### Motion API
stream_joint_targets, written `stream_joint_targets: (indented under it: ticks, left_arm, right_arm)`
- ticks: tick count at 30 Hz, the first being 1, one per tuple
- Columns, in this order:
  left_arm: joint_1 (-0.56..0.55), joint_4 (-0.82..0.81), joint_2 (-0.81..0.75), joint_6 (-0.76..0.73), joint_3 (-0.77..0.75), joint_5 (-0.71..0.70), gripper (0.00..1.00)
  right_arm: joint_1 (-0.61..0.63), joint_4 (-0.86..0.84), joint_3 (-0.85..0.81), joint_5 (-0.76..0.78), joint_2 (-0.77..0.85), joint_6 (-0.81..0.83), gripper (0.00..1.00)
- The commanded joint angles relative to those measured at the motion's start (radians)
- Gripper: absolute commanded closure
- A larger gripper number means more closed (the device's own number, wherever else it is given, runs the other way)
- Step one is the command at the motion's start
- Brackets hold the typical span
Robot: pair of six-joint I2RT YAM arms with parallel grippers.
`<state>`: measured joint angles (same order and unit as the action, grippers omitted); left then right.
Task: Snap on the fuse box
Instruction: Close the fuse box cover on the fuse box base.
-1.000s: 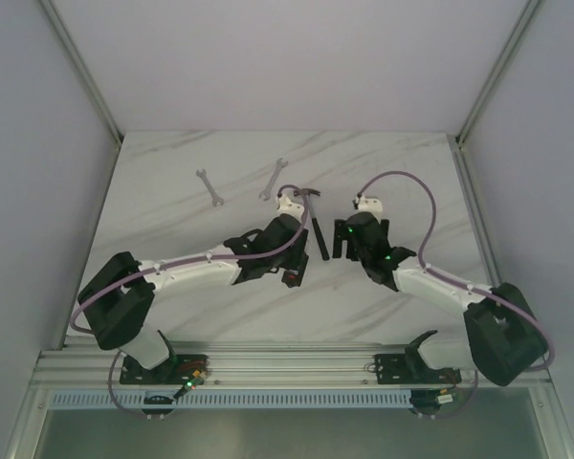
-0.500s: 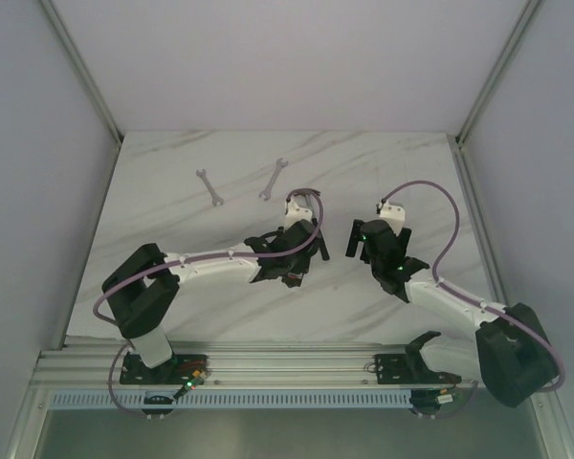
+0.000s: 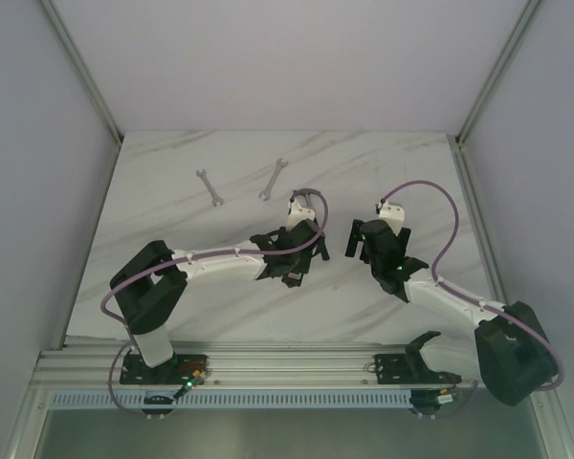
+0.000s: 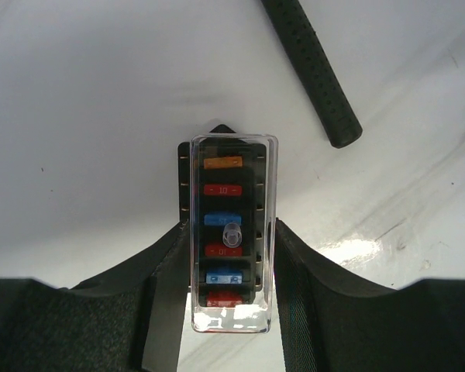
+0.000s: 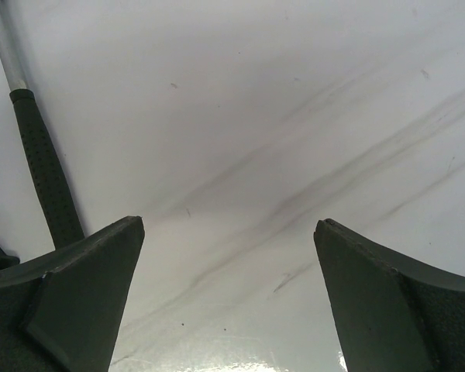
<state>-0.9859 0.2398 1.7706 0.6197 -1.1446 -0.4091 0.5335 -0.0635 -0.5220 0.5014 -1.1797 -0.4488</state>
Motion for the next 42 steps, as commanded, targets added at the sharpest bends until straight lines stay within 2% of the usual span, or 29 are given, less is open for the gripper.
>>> stream_joint_targets:
  ticks: [1,20,36,42]
  left_arm:
    - [-0.001,0.066,-0.024,-0.019,-0.021,-0.03,0.49]
    - [0.004,0.055,0.061,-0.009,-0.034,0.036,0.49]
    - [0.015,0.008,-0.026,0.06,0.125,0.037,0.49]
    - [0.008,0.005,-0.021,0.039,0.113,0.038,0.46]
  right_arm:
    - [-0.003,-0.029,0.001,0.009,-0.011,-0.009,0.01]
    - [-0.004,-0.031,-0.012,-0.018,-0.041,0.002,0.01]
    - [-0.004,-0.034,-0.016,-0.035,-0.053,0.01,0.01]
    - [-0.003,-0.036,-0.018,-0.041,-0.06,0.012,0.0]
